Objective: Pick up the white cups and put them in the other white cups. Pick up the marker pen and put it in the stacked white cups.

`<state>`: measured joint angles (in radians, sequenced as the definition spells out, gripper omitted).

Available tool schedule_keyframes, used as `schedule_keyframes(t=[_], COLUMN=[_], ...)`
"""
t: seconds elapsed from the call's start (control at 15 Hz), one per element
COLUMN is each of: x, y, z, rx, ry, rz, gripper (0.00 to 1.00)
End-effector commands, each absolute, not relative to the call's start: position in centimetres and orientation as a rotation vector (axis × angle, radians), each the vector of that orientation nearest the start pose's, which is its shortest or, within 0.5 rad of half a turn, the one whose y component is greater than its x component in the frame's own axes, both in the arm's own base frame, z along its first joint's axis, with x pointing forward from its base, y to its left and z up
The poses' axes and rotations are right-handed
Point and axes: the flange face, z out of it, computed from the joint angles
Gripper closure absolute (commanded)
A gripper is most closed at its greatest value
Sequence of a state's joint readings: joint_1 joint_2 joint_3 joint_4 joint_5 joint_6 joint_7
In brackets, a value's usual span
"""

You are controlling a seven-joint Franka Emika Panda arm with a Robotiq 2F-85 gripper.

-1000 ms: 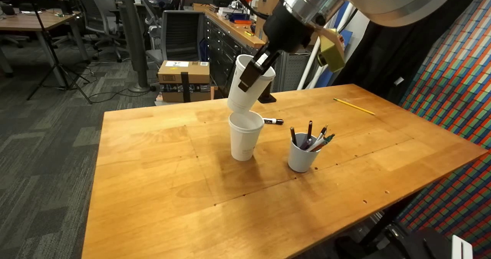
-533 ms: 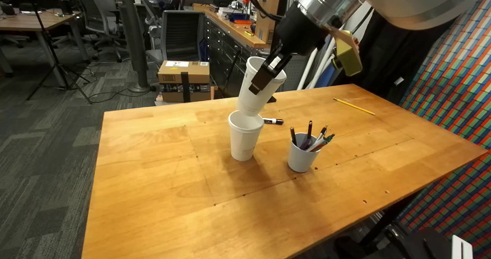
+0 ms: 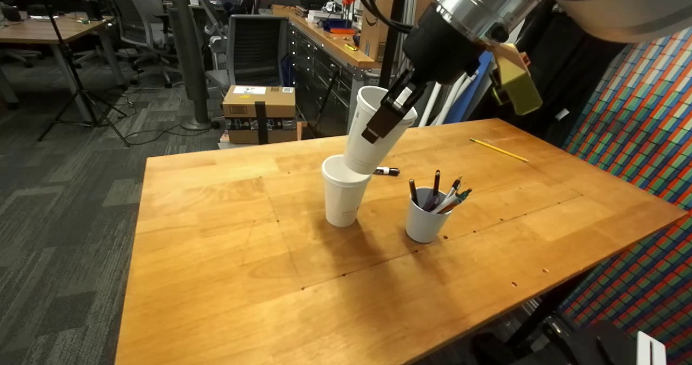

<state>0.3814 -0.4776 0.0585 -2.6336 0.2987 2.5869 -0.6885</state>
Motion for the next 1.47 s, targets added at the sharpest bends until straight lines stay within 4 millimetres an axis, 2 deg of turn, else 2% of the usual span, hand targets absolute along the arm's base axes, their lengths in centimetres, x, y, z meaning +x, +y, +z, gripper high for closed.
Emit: schedule_keyframes(t=[0.0, 0.73, 1.4], x=[36.4, 35.9, 39.6], y=[17.6, 21.3, 20.6], z=[45.6, 44.8, 43.7], rx=[-2.65, -2.602, -2.623], ry=[-1.288, -1.339, -1.296], rz=[-0.688, -0.669, -0.688], gripper=[0.98, 0.98, 0.98])
